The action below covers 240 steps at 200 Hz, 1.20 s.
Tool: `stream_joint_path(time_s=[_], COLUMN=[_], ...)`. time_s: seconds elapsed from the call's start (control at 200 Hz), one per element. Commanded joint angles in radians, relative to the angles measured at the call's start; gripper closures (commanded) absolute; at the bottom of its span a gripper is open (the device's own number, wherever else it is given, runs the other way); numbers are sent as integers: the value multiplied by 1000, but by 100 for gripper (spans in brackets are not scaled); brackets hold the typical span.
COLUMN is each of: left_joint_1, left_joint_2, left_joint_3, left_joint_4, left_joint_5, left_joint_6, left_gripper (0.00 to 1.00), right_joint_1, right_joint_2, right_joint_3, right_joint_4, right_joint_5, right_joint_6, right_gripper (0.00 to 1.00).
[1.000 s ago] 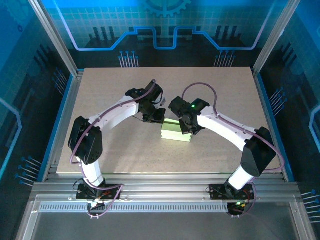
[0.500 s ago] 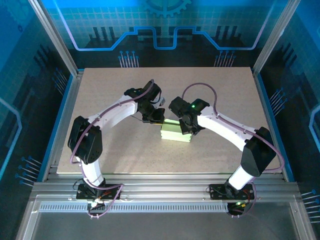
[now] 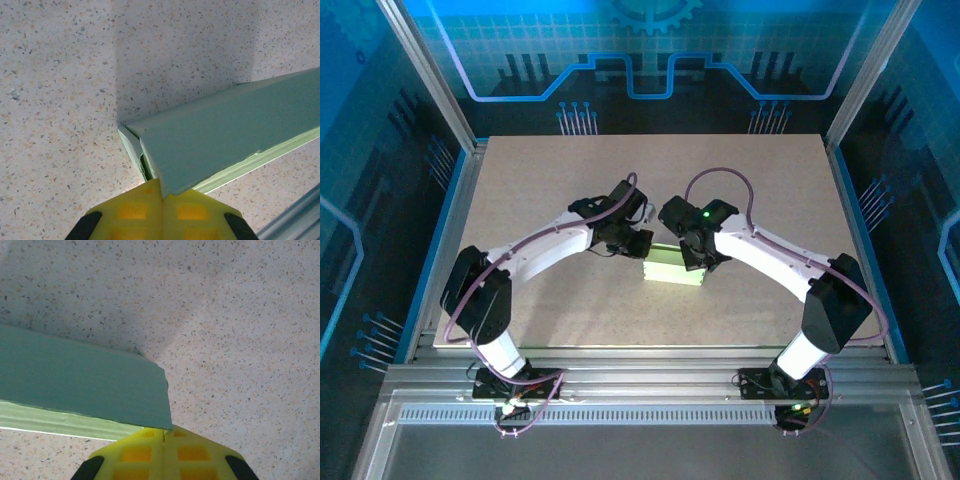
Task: Fold the paper box
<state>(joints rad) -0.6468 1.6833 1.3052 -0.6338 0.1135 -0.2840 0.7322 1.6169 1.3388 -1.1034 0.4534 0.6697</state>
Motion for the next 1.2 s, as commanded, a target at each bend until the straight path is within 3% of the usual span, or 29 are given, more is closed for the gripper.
stream_joint_path(time_s=[0.0,0.325,0.625,0.69,0.78,0.901,1.036,1.196], left_joint_1=[-44,-85,-145,-147,-148,-148,-157,-171], left_joint_2=[-25,-111,-81,-73,-69,-66,-59,-65], left_joint_3=[-70,-270,-327,-311,-305,-310,-305,-319], left_joint_4=[67,320,384,354,339,335,324,347], left_joint_5=[3,-71,-183,-202,-229,-253,-289,-302], left_joint_6=[25,-25,-36,-43,-38,-34,-20,-6], left_gripper=[100,100,100,100,100,100,100,100], right_joint_1=[8,38,72,76,80,82,66,9], right_joint_2=[-12,-97,-171,-207,-270,-366,-440,-338], right_joint_3=[-14,-140,-256,-260,-269,-295,-342,-278], right_joint_4=[50,202,316,327,359,411,502,467], right_joint_5=[-19,43,112,132,139,156,147,60], right_joint_6=[14,41,83,73,43,4,-37,-4], right_gripper=[100,100,97,88,62,45,32,32])
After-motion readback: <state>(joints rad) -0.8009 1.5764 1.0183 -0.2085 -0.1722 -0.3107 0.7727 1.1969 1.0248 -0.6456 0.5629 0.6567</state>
